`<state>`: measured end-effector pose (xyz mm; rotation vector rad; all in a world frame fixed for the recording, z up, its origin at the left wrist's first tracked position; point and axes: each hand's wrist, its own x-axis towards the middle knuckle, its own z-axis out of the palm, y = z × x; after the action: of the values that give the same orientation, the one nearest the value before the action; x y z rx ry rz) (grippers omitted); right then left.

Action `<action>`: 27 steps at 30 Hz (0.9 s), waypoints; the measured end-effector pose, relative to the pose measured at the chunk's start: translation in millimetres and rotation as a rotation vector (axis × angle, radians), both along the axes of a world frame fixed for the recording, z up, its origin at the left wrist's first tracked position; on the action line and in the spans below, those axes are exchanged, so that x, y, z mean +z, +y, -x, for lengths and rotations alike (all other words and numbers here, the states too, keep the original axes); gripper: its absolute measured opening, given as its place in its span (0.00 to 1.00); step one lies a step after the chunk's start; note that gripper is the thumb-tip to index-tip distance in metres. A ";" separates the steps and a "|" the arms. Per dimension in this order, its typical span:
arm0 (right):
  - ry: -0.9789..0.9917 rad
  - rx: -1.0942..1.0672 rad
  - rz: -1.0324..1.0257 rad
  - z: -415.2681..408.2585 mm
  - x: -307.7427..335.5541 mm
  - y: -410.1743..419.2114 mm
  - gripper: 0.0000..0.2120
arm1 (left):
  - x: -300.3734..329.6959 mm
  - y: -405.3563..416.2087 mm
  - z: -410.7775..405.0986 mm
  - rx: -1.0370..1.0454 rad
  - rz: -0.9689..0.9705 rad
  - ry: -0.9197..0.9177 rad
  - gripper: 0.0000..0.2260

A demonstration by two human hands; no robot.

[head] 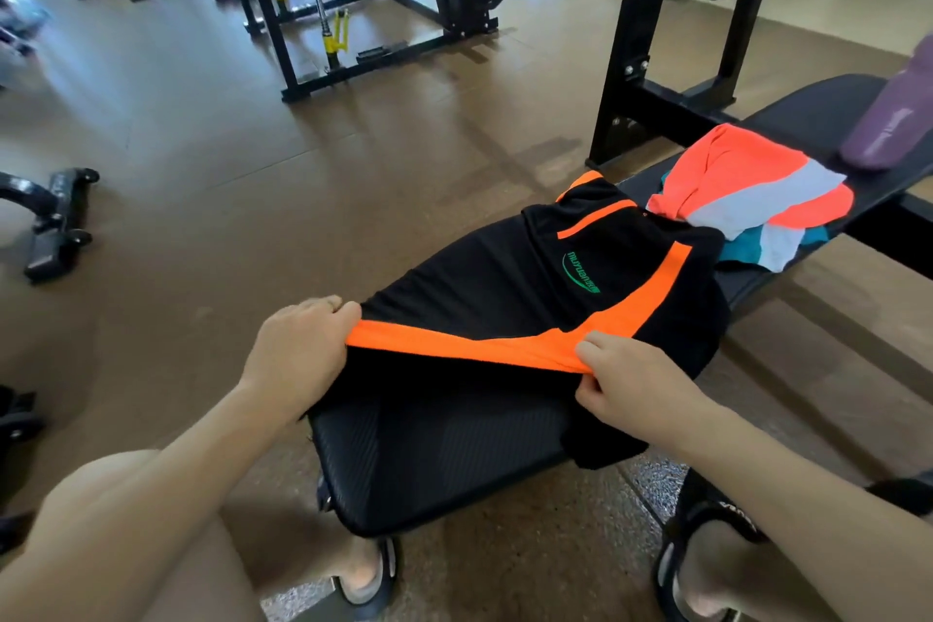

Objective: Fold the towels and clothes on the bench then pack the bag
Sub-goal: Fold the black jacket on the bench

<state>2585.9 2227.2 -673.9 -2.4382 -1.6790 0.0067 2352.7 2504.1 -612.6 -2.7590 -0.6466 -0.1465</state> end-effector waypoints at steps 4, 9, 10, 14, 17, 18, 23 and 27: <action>-0.042 -0.074 0.067 -12.2 2.2 -14.4 0.19 | -7.6 -42.9 31.5 -0.252 0.118 0.076 0.10; -0.034 -0.165 0.100 -14.7 -1.4 -30.6 0.13 | -36.1 -84.1 64.6 -0.311 0.251 0.462 0.11; -0.028 -0.149 0.107 -13.5 -2.1 -32.3 0.14 | -39.1 -88.7 69.5 -0.274 0.303 0.539 0.11; -0.097 -0.081 0.223 -6.6 -6.2 -34.3 0.18 | -35.6 -92.2 73.2 -0.220 0.441 0.634 0.05; -0.191 -0.066 0.294 1.8 -4.9 -36.4 0.16 | -25.2 -97.8 69.8 -0.191 0.622 0.765 0.05; -0.203 -0.050 0.303 5.3 -3.5 -37.3 0.14 | -23.3 -100.9 71.2 -0.204 0.647 0.809 0.05; -0.177 0.026 0.347 25.4 5.1 -41.3 0.13 | -26.7 -110.0 77.2 -0.102 0.940 0.876 0.07; -0.132 -0.061 0.499 31.8 14.5 -48.4 0.07 | -20.2 -116.3 64.4 -0.030 1.273 0.735 0.09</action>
<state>2554.0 2178.8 -659.3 -2.9015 -1.8353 0.2980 2288.3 2387.8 -632.8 -3.4494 -0.5579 1.7361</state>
